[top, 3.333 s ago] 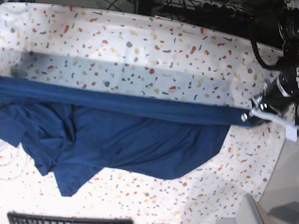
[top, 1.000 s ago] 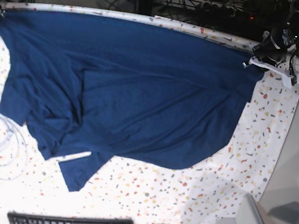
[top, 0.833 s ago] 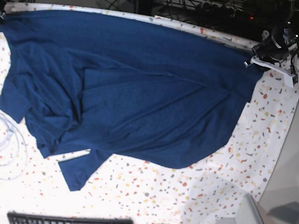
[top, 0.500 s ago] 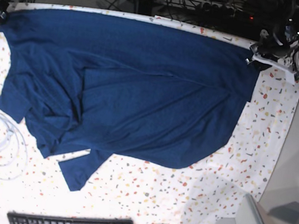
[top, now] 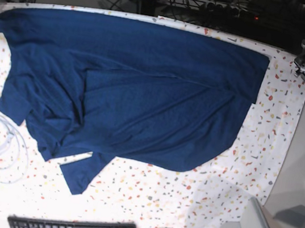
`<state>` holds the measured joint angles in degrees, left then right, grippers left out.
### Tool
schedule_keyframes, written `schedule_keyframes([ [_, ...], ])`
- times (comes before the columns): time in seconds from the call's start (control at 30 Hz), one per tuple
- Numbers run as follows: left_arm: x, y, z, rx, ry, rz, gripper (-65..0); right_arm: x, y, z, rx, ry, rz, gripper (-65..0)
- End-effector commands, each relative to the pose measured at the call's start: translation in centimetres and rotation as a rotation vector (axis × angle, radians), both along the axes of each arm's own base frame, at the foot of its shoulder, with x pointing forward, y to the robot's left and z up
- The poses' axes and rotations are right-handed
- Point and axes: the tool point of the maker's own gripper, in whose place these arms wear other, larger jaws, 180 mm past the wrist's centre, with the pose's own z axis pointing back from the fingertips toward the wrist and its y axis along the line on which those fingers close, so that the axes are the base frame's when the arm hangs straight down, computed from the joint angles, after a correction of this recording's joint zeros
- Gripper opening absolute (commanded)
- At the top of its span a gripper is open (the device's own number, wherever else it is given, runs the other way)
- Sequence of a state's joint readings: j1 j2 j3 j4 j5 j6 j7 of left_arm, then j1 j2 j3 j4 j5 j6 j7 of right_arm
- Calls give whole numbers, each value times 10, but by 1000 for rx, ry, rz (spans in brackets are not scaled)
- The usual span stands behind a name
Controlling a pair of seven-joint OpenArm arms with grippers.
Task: Layout the t-shirt on the table in an organized manner, then fold the t-shirt properly
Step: 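Release the shirt edge with both grippers and raise them, then lower the right gripper onto the bunched shirt fabric and grasp it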
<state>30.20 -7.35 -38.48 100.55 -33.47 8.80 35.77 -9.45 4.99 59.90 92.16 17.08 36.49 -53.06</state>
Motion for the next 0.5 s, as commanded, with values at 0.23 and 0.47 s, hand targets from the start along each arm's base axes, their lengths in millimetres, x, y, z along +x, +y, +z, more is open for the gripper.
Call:
schedule_keyframes([
  [0.23, 3, 3, 7, 20, -22, -6, -650, 141, 102, 43, -38, -169, 523, -233],
  [0.47, -13, 5, -6, 7, 24, 14, -650, 195, 162, 21, 6, -89, 716, -233],
])
